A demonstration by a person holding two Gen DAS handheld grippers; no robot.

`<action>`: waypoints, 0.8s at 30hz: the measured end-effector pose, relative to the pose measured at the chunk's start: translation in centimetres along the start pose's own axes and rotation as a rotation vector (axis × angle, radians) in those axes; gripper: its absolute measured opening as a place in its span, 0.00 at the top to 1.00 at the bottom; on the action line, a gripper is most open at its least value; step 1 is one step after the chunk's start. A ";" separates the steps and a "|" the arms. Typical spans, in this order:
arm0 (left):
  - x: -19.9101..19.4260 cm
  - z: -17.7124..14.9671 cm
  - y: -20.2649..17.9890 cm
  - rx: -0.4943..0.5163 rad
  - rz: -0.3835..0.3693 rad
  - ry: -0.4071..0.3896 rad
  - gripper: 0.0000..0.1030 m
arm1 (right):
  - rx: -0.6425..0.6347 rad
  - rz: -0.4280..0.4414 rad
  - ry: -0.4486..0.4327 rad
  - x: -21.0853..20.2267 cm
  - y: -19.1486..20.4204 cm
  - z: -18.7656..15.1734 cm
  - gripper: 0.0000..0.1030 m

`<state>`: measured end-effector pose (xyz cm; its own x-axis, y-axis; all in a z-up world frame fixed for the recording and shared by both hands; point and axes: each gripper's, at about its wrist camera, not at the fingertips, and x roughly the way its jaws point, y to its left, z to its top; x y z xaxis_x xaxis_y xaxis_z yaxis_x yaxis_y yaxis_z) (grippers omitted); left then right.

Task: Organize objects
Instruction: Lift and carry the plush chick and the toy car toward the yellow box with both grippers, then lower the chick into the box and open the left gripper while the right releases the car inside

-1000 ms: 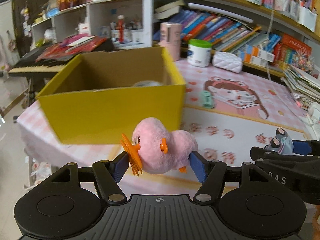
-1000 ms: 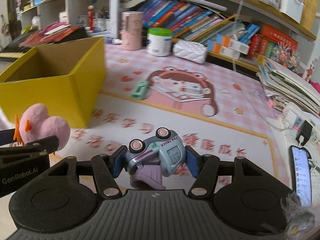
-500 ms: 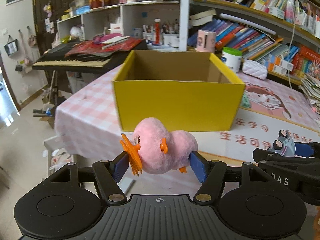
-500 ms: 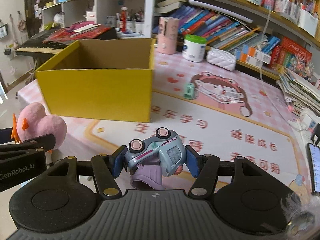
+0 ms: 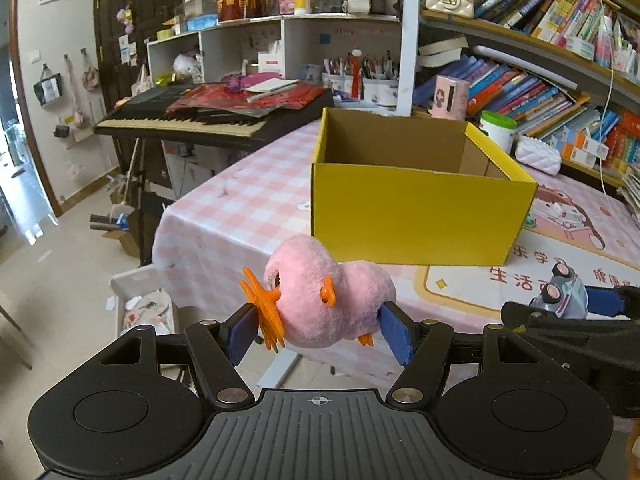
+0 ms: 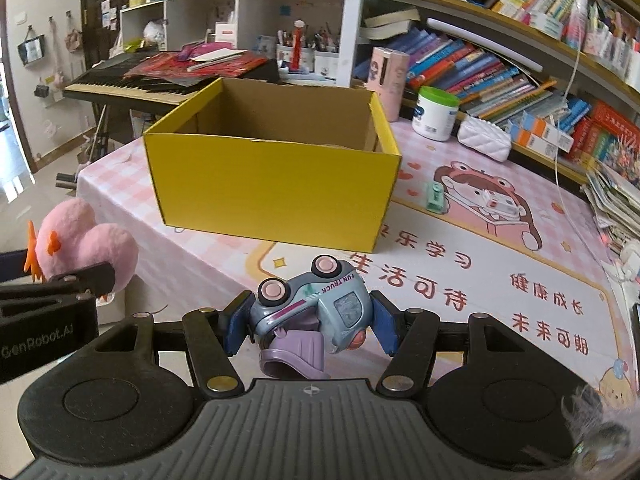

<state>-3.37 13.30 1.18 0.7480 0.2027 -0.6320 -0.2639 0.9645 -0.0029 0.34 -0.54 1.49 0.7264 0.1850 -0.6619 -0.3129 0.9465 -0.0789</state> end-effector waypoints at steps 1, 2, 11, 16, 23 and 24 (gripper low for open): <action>0.0 0.1 0.1 -0.001 -0.002 -0.001 0.35 | -0.004 0.000 0.000 0.0 0.1 0.0 0.43; 0.1 0.1 0.1 -0.001 -0.006 -0.001 0.35 | -0.005 -0.001 0.000 0.0 0.1 0.1 0.43; 0.5 1.4 -0.5 0.008 -0.005 -0.037 0.35 | -0.019 0.004 -0.022 0.6 0.0 1.2 0.43; 1.1 3.6 -0.7 0.009 0.025 -0.095 0.35 | -0.020 0.019 -0.080 1.5 -0.4 3.3 0.43; 2.9 7.4 -1.5 -0.005 0.017 -0.183 0.35 | -0.052 0.033 -0.182 3.3 -1.6 7.6 0.43; 3.2 7.8 -1.8 -0.002 0.018 -0.192 0.35 | -0.059 0.035 -0.195 3.6 -1.8 8.2 0.43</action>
<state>4.31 13.54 5.22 0.8454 0.2485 -0.4727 -0.2794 0.9602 0.0051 8.59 0.59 5.35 0.8173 0.2704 -0.5088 -0.3709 0.9226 -0.1055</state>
